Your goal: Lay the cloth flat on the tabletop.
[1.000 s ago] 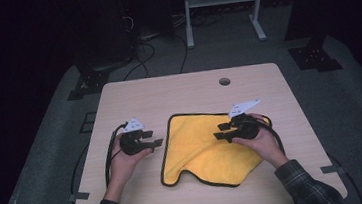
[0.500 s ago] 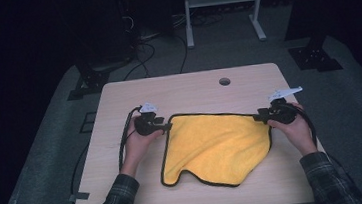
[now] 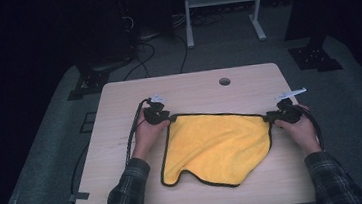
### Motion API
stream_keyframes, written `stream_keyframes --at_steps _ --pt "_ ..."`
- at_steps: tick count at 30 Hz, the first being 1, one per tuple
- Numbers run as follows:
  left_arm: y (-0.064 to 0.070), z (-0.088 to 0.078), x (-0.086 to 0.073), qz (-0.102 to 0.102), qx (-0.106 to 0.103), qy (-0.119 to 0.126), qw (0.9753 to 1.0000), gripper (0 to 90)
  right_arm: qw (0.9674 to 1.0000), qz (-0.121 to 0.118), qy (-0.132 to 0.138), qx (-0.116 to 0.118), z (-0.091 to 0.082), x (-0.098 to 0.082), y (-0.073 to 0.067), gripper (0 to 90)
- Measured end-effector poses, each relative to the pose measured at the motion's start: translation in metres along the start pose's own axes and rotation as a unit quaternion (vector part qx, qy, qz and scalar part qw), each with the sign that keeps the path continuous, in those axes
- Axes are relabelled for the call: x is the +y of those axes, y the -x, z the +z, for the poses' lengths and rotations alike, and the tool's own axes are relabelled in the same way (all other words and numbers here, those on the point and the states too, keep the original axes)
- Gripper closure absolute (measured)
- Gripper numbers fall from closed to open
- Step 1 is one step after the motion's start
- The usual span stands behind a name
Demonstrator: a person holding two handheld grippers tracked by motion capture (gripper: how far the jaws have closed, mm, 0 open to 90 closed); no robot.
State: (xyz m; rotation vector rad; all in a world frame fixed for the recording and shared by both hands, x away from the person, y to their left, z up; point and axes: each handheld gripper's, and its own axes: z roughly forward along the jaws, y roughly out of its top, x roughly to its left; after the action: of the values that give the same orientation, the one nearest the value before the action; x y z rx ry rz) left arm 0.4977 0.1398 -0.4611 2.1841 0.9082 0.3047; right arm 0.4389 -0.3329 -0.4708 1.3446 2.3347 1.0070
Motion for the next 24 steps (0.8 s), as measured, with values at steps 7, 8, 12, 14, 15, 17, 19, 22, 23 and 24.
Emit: stream_keyframes --at_steps 7,8,12,14,15,17,19,22,23,24 --pt "-0.002 0.007 -0.004 -0.012 0.0 -0.008 0.9999 61.7 1.0 -0.007 -0.003 -0.004 0.001 0.0 -0.002 76.1" --pt "-0.002 0.008 -0.003 -0.013 0.002 -0.008 0.9999 64.0 1.0 -0.006 -0.003 -0.003 0.001 0.0 -0.003 77.8" --pt "-0.003 0.008 -0.002 -0.032 -0.001 -0.012 0.9994 81.0 1.0 -0.006 -0.006 -0.001 0.001 0.0 -0.004 82.4" --pt "-0.003 0.007 -0.003 -0.042 -0.004 -0.011 0.999 85.9 1.0 -0.006 -0.008 -0.003 0.001 0.001 -0.005 83.0" --pt "-0.002 0.006 -0.003 -0.044 -0.004 -0.012 0.999 86.5 0.9999 -0.005 -0.008 -0.004 0.001 0.001 -0.006 83.2" --pt "-0.001 0.001 -0.004 -0.048 -0.006 -0.005 0.9988 87.0 0.9999 -0.007 -0.005 -0.006 0.0 0.001 -0.007 83.4" --pt "-0.002 -0.003 -0.005 -0.052 -0.008 0.005 0.9986 87.1 1.0 -0.007 -0.001 -0.006 -0.002 0.002 -0.008 83.5" --pt "-0.003 -0.025 -0.001 -0.056 -0.009 0.035 0.9978 87.2 0.9992 -0.006 0.039 0.0 -0.017 0.011 -0.011 83.6" --pt "-0.004 -0.032 0.001 -0.053 -0.006 0.044 0.9976 87.3 0.999 -0.006 0.045 0.002 -0.02 0.013 -0.012 83.6" --pt "-0.004 -0.039 0.004 -0.051 -0.003 0.051 0.9974 87.3 0.9987 -0.009 0.051 0.003 -0.023 0.016 -0.014 83.6"
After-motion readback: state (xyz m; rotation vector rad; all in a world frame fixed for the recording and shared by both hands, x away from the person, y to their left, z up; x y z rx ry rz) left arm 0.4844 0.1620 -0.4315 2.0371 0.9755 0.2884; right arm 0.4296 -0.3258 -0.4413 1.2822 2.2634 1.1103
